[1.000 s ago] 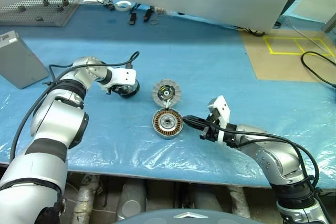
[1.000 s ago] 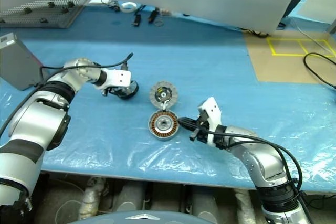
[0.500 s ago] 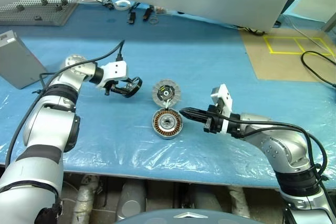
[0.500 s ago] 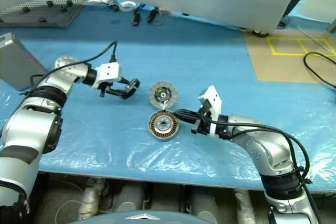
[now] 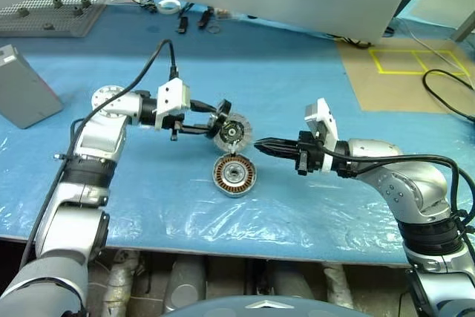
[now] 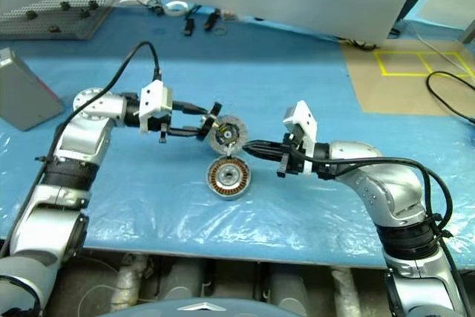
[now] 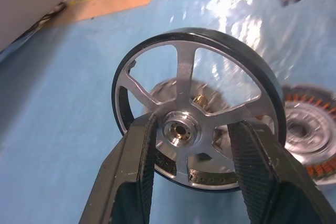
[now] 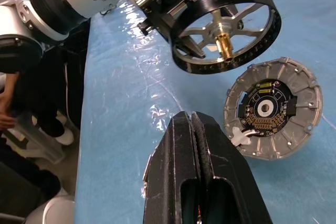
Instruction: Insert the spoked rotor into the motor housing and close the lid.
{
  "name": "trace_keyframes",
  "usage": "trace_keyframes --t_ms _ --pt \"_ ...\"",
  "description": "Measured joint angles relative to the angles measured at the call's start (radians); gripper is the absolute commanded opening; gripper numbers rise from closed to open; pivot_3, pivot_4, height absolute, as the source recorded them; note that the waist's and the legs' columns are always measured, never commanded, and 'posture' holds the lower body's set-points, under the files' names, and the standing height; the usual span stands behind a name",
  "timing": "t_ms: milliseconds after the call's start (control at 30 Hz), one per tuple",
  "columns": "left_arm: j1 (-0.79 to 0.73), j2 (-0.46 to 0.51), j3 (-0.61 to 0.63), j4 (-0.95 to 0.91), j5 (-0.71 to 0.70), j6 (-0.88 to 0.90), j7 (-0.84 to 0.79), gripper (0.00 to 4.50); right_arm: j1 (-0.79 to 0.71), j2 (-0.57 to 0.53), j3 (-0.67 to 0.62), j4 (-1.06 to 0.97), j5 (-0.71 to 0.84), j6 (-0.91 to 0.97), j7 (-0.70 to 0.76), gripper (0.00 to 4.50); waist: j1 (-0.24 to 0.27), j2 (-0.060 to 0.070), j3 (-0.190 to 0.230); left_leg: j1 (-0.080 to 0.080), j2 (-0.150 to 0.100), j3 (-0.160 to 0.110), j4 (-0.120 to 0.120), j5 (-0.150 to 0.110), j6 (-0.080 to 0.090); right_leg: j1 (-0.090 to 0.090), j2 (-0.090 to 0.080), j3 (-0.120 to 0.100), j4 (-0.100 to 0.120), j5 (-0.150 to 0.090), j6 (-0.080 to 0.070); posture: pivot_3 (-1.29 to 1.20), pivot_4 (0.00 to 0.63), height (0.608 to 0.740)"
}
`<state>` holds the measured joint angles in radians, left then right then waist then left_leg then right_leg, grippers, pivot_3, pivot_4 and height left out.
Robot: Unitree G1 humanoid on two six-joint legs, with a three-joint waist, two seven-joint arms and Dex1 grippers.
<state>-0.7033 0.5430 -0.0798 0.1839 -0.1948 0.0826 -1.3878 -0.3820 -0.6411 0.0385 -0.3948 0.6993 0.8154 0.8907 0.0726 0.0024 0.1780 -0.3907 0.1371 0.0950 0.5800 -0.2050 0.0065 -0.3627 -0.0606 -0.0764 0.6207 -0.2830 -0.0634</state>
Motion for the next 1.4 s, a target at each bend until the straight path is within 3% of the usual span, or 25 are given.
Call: trace_keyframes --t_ms 133,333,633,1400 --pt "0.092 0.02 -0.028 -0.157 -0.041 0.085 0.008 1.76 0.002 -0.042 0.0 0.0 0.0 -0.007 0.045 0.0 -0.003 0.0 0.0 0.0 0.0 0.0 0.001 0.0 0.0 0.0 0.0 0.0 0.0 0.0 0.0 0.0 0.15 0.74" --pt "0.121 0.026 -0.084 -0.199 -0.035 0.114 0.04 1.76 0.031 -0.063 0.0 -0.002 -0.002 -0.013 0.068 0.0 -0.001 0.0 0.0 0.0 0.0 0.0 0.002 0.001 0.002 0.0 0.0 0.0 0.001 0.0 -0.001 0.0 0.15 0.74" --pt "0.156 0.082 -0.147 -0.161 0.038 0.019 0.041 1.76 0.071 -0.062 0.026 -0.007 -0.036 -0.031 0.067 0.0 -0.003 0.001 0.0 0.0 0.001 0.001 0.002 0.001 0.002 -0.001 0.001 0.001 0.002 -0.001 -0.002 0.0 0.15 0.74" --pt "0.115 0.062 -0.227 -0.104 0.097 -0.09 0.041 1.76 0.083 -0.024 0.056 -0.007 -0.065 -0.041 0.023 0.0 -0.003 0.001 -0.001 0.0 0.001 0.001 0.002 0.001 0.002 -0.001 0.0 0.001 0.003 -0.001 -0.003 0.0 0.15 0.74"
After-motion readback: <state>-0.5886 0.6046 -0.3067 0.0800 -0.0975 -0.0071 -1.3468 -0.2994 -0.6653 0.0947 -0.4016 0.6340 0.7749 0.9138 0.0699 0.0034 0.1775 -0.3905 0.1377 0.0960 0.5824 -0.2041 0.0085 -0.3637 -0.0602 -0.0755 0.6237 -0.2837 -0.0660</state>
